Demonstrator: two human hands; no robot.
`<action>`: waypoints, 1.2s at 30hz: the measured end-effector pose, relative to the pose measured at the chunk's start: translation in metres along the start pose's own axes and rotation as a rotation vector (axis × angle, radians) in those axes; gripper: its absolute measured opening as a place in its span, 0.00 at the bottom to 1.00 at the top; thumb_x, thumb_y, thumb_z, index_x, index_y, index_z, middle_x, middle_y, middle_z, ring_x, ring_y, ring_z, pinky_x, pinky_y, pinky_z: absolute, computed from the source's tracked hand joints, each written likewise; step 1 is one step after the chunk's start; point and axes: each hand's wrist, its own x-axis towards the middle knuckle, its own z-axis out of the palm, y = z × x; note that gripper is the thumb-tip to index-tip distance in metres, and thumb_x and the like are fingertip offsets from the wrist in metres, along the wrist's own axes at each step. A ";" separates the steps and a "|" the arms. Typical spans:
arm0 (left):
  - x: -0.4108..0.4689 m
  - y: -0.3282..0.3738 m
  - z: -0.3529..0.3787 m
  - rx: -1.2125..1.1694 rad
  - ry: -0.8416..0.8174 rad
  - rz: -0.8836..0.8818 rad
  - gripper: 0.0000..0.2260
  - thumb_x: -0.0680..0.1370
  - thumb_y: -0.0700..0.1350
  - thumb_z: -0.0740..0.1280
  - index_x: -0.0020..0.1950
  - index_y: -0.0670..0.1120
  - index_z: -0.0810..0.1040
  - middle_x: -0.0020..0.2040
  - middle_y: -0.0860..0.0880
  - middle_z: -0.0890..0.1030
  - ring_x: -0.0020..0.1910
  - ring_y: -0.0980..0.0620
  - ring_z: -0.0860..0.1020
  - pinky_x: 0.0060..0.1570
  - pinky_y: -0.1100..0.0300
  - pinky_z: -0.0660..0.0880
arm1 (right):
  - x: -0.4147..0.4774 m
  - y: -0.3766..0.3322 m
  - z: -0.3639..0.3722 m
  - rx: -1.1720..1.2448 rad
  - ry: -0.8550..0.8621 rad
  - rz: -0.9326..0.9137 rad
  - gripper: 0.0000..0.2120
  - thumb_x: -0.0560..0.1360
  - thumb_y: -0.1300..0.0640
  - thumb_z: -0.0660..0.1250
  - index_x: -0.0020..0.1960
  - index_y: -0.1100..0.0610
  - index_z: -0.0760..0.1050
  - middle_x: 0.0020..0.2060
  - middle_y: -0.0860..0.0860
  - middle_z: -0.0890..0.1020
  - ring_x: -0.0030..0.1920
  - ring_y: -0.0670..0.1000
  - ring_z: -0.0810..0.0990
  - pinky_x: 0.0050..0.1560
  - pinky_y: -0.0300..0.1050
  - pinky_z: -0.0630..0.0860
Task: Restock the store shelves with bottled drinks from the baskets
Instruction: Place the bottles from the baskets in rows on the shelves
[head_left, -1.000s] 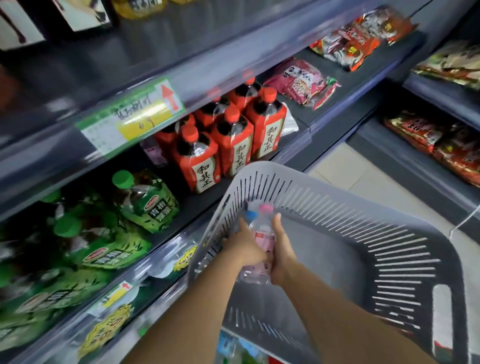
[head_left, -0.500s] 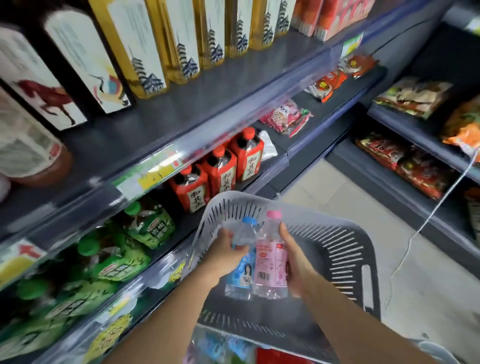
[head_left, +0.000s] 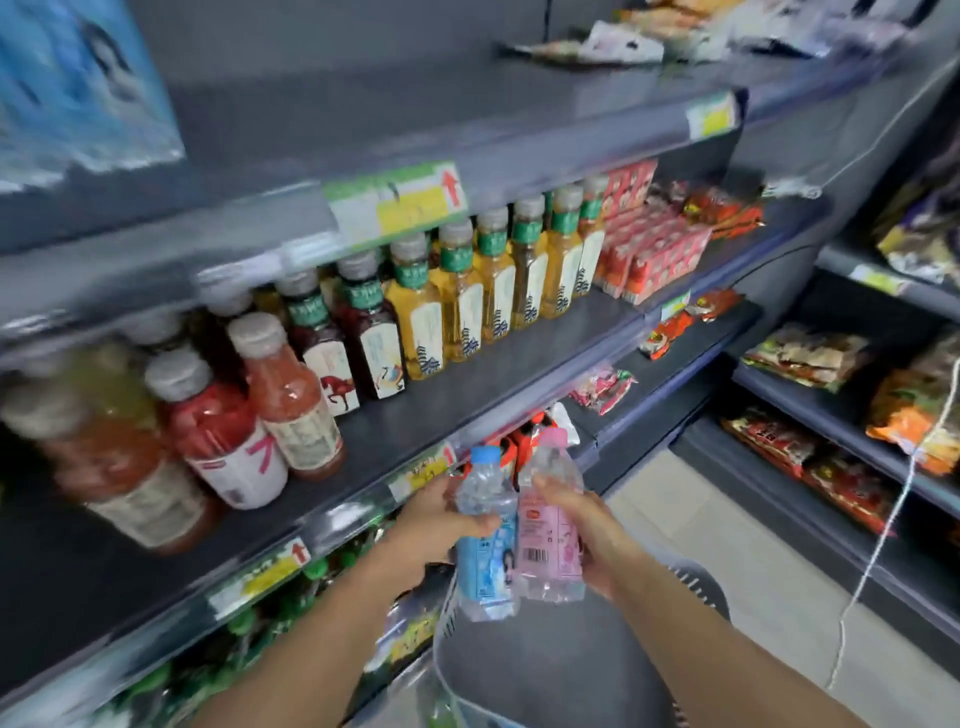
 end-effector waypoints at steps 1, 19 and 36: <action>-0.013 0.013 -0.008 -0.008 -0.002 0.024 0.15 0.72 0.34 0.73 0.53 0.48 0.74 0.47 0.51 0.82 0.41 0.55 0.81 0.37 0.58 0.78 | -0.007 -0.012 0.012 -0.005 -0.019 -0.037 0.33 0.62 0.52 0.76 0.63 0.66 0.74 0.48 0.62 0.85 0.47 0.60 0.85 0.40 0.50 0.81; -0.229 0.153 -0.154 0.126 -0.024 0.415 0.23 0.71 0.39 0.75 0.62 0.52 0.73 0.59 0.50 0.79 0.53 0.49 0.81 0.50 0.45 0.80 | -0.143 -0.141 0.203 -0.156 -0.278 -0.457 0.48 0.51 0.44 0.84 0.65 0.62 0.73 0.56 0.64 0.81 0.54 0.63 0.82 0.51 0.57 0.79; -0.347 0.193 -0.244 0.005 0.479 0.634 0.27 0.64 0.44 0.78 0.60 0.47 0.74 0.55 0.46 0.82 0.51 0.47 0.82 0.45 0.48 0.81 | -0.194 -0.197 0.355 -0.393 -0.334 -0.683 0.17 0.65 0.56 0.78 0.52 0.58 0.82 0.43 0.51 0.86 0.38 0.46 0.84 0.36 0.38 0.75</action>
